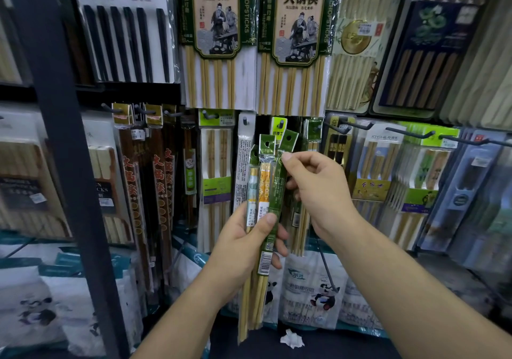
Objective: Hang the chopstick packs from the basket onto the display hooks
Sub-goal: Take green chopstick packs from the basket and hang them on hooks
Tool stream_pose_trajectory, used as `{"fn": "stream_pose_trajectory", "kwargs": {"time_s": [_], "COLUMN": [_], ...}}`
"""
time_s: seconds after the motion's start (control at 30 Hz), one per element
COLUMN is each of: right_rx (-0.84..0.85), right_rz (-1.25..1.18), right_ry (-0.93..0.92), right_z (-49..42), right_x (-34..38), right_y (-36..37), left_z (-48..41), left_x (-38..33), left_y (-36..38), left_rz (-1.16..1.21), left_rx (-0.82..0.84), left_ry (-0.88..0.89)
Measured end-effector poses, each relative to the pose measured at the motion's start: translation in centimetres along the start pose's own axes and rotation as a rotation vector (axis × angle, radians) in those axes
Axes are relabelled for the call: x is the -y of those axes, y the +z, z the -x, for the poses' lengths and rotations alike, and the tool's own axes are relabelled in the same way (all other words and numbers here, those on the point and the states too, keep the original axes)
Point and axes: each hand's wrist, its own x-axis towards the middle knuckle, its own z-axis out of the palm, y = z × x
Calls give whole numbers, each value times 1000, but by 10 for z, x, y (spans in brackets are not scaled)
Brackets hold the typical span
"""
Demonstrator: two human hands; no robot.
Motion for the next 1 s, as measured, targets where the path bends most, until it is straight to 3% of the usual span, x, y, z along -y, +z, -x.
{"fn": "stream_pose_trajectory", "kwargs": {"time_s": [0.13,0.3,0.53,0.8,1.0], "right_rx": [1,-56,-205,-260,-292], "right_rz": [-26,-105,-23,-6,198], "right_ry": [21,32,-33,-108,-108], "right_z": [-2,-9,-23,-31,-43], "right_x": [1,14,13,8,-6], "right_y": [-5,-15,-24,-23,-22], "left_z": [0,-3,-3,-1,0], "left_x": [1,6,8,5,3], "left_y": [1,-2,-3,-3,-4], "left_rz": [54,35,-93,-123,-139], "left_rx": [-4,-141,-108,-54,-52], "left_ry": [-7,16,38,8,13]}}
